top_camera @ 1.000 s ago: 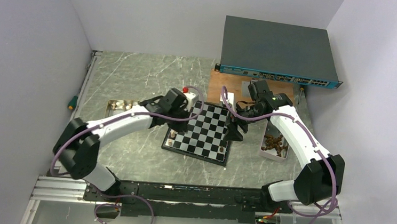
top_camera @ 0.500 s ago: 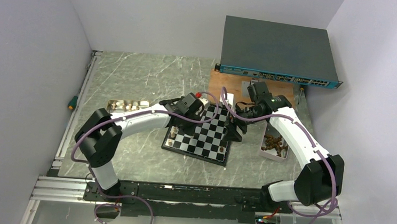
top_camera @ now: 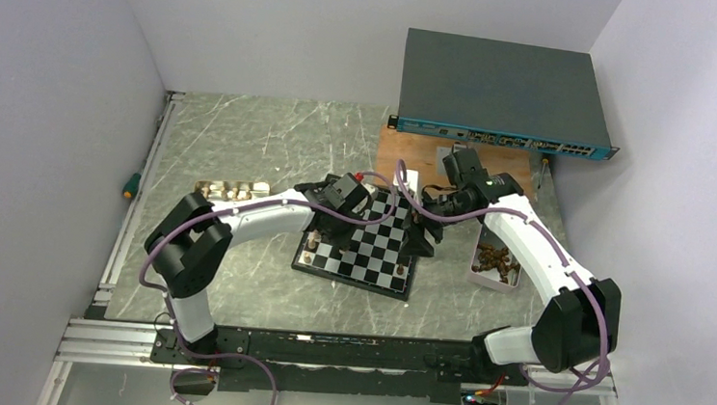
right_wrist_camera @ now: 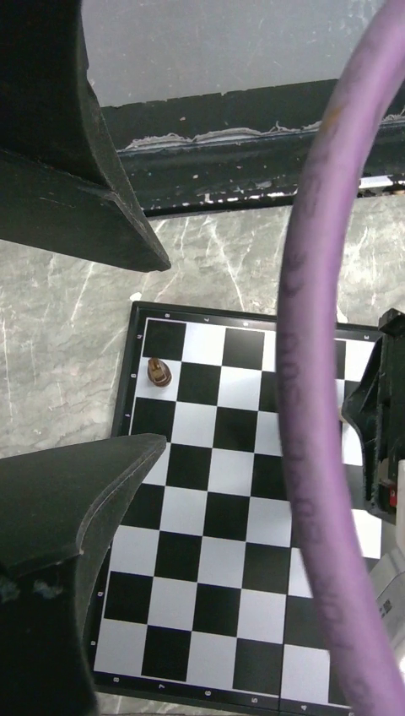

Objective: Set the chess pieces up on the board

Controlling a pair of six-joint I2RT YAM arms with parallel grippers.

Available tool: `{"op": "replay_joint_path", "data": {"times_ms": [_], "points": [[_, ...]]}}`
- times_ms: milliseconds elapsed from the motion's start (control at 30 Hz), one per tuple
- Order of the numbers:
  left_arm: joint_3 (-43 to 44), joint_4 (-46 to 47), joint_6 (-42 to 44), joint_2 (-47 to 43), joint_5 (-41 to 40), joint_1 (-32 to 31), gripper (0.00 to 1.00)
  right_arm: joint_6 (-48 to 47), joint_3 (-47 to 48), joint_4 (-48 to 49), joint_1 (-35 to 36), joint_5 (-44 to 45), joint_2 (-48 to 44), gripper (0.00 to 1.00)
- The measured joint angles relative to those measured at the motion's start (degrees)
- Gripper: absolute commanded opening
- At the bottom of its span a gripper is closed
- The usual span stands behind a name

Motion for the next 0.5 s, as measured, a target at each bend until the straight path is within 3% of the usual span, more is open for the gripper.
{"op": "replay_joint_path", "data": {"times_ms": [333, 500], "points": [[2.0, -2.6, 0.2, -0.8, -0.4, 0.0, 0.5, -2.3, 1.1, -2.0, 6.1, 1.8, 1.2, 0.74], [2.4, -4.7, 0.6, -7.0, -1.5, 0.6, 0.56, -8.2, 5.9, -6.5, 10.2, 2.7, 2.8, 0.74]]}}
